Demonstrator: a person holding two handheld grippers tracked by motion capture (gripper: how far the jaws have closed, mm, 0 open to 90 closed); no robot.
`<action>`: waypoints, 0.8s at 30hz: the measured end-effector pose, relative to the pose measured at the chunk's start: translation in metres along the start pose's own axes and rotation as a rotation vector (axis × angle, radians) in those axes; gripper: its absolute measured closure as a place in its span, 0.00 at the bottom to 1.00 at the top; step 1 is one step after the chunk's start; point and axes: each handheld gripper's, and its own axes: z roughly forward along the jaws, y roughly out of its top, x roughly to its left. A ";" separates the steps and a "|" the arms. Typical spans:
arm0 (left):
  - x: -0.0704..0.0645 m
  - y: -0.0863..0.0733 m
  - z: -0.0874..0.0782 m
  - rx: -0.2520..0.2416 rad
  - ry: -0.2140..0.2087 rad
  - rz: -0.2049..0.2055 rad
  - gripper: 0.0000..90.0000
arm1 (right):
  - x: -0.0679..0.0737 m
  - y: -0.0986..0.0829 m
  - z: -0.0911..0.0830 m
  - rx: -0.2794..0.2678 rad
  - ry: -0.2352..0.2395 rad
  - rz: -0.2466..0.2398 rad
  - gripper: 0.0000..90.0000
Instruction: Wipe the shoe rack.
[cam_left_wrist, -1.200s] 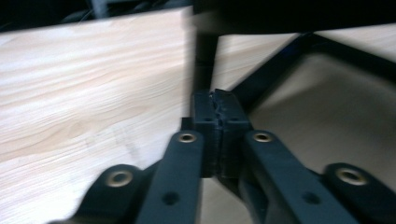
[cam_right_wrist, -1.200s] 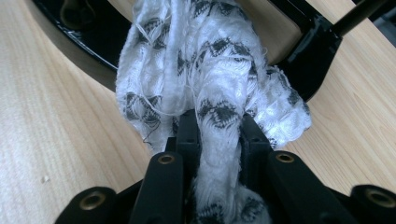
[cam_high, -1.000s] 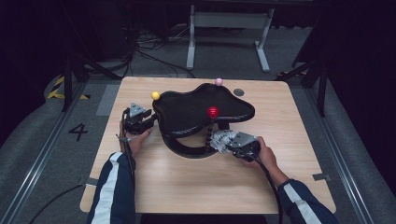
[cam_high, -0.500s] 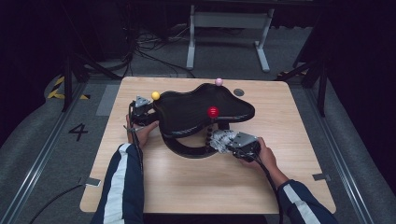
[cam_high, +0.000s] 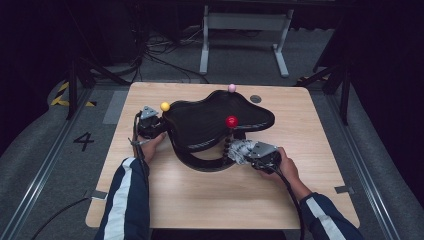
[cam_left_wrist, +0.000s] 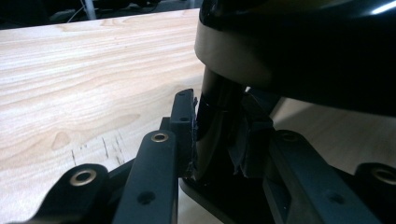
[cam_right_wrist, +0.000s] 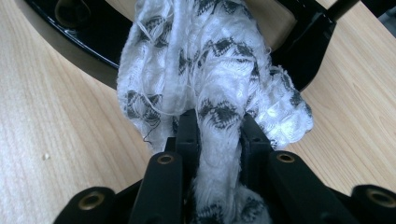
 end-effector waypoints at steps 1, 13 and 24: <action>-0.002 -0.001 -0.001 -0.006 0.001 0.002 0.81 | -0.001 0.000 -0.001 0.004 -0.001 -0.009 0.83; -0.023 -0.016 -0.036 0.051 -0.042 0.109 0.79 | -0.001 -0.013 -0.011 -0.018 0.017 -0.035 0.83; -0.016 -0.023 -0.028 0.030 -0.059 0.101 0.77 | 0.019 0.003 -0.021 -0.055 0.071 -0.060 0.84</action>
